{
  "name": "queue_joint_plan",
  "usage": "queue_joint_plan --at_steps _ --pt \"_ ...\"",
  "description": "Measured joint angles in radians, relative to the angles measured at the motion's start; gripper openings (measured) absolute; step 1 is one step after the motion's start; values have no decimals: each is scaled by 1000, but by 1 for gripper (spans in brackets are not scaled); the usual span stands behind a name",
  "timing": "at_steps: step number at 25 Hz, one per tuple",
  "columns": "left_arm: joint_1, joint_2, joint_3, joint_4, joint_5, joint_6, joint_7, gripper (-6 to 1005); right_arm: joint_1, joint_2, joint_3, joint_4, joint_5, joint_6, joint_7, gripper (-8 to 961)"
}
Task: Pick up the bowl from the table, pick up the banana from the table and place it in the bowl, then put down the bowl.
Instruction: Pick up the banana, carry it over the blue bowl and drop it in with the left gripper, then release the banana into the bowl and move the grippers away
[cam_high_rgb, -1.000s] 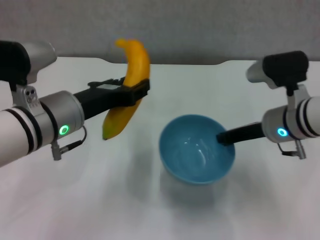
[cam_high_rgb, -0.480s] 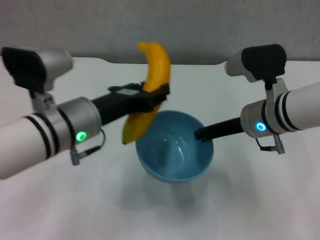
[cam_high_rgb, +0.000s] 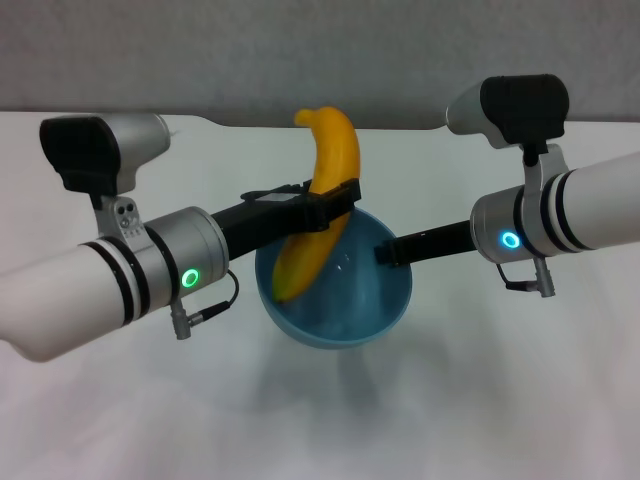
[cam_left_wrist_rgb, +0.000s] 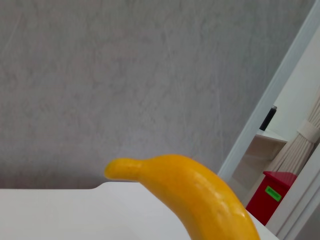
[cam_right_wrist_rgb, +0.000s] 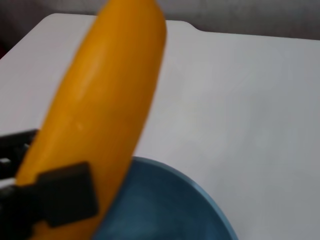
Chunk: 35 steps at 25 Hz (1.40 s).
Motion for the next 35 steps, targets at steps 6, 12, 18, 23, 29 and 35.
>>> queue_joint_plan --at_steps 6,12,18,23,29,35 --pt "-16 0 7 56 -122 3 109 594 9 0 0 7 1 0 1 70" --pt "-8 2 9 93 -273 -33 237 606 9 -1 6 7 1 4 2 72" --pt "-11 1 9 123 -347 -69 296 619 3 -2 10 7 1 6 2 74" --pt "-9 2 8 139 -410 -102 353 673 1 -5 13 16 1 7 2 76" --pt "-4 7 -23 140 -419 -108 363 888 3 -7 17 47 1 5 1 78" --pt "8 10 -100 134 -409 -151 376 900 -1 -9 29 59 -7 13 2 80"
